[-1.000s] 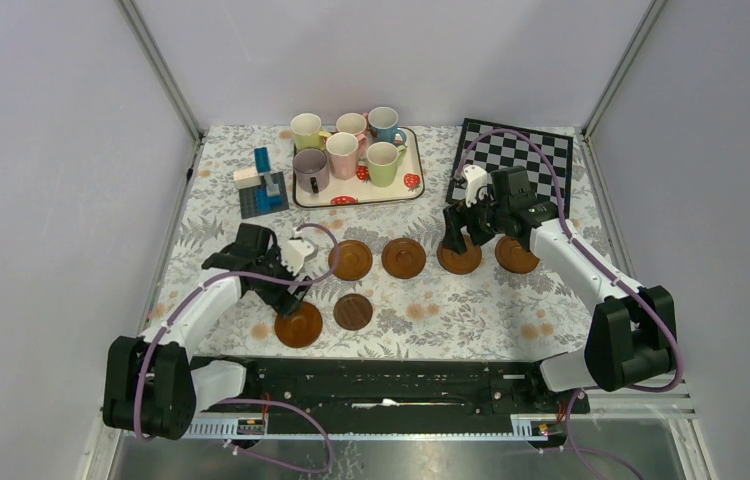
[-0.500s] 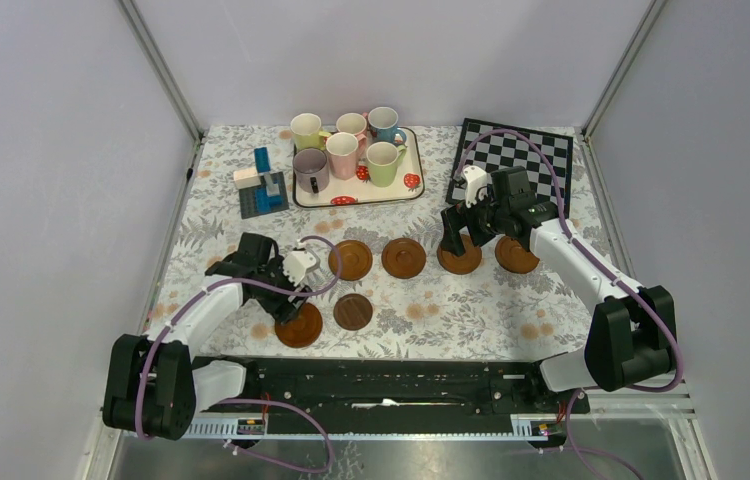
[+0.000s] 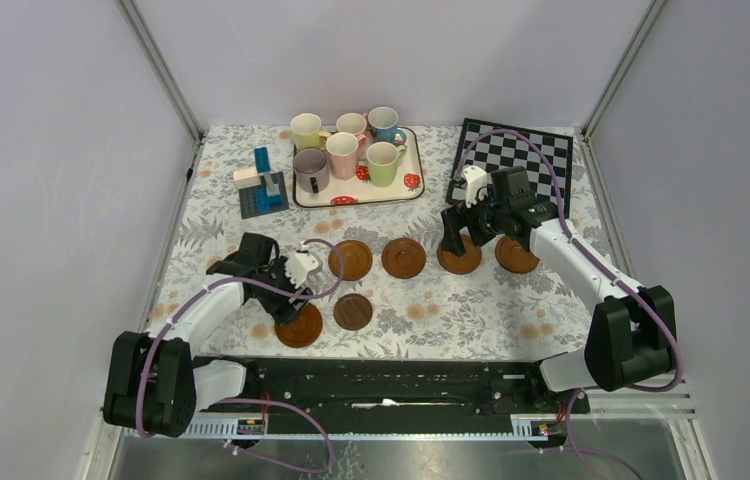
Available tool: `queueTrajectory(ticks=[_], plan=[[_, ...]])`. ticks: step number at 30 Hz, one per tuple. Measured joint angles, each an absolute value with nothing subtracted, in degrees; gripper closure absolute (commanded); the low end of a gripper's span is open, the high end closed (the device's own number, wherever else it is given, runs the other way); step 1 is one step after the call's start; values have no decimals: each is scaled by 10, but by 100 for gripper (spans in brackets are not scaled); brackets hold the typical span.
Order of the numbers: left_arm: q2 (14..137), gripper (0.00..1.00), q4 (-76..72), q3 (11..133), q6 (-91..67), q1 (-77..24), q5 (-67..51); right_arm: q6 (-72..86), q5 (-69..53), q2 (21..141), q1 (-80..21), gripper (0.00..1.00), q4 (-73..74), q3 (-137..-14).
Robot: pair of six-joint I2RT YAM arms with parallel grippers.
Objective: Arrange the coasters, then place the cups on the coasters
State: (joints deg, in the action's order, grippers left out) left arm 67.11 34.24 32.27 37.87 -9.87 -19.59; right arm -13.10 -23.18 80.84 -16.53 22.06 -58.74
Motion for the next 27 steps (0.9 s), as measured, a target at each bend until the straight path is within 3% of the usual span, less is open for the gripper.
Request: queueTrajectory(ticks=[9, 17, 27], plan=[[662, 33, 354, 318, 396, -117, -190, -131, -232, 814, -165, 0, 221, -587], [680, 47, 325, 314, 363, -121, -175, -131, -232, 815, -165, 0, 221, -587], [796, 52, 260, 397, 327, -92, -126, -131, -231, 815, -165, 1, 221, -587]])
